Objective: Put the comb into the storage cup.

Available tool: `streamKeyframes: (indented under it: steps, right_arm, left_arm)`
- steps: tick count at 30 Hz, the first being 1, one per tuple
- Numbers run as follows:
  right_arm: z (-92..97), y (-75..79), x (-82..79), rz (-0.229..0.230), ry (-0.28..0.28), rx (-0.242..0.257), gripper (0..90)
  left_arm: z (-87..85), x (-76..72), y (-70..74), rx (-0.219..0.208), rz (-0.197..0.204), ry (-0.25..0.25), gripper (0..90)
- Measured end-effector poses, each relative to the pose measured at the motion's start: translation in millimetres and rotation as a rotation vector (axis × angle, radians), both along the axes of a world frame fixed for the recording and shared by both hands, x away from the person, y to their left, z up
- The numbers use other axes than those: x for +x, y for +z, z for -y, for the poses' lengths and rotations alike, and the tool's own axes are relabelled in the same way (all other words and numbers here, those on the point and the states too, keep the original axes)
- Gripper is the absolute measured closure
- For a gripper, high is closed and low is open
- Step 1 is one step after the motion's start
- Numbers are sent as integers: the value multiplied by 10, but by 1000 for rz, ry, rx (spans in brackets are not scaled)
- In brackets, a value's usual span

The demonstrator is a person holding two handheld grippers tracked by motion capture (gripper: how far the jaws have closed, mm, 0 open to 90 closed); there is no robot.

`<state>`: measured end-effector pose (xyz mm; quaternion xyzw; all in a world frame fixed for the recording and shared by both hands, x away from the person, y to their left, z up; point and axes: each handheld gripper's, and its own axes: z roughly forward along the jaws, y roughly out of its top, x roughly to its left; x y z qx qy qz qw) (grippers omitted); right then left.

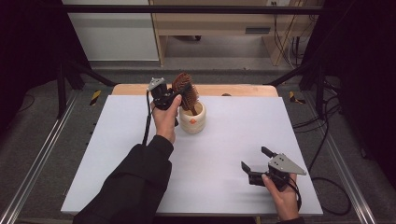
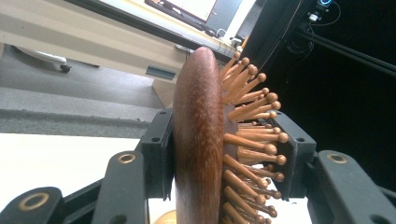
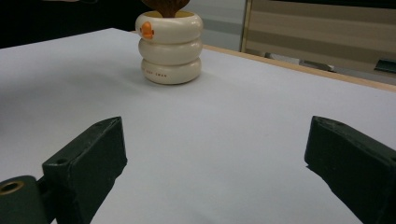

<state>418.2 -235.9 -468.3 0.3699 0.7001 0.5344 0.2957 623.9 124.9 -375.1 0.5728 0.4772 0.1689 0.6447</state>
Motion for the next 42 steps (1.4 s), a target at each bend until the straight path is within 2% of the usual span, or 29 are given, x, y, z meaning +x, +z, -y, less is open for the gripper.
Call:
streamKeyframes:
  steps: [20, 42]
  right_arm:
    - [-9, -5, 2, 0, 2, -1, 56]
    - [-35, -17, 5, 1, 9, -6, 56]
  left_arm:
    - [-13, -15, -16, 15, 6, 0, 484]
    - [-61, -20, -35, 7, 0, -3, 478]
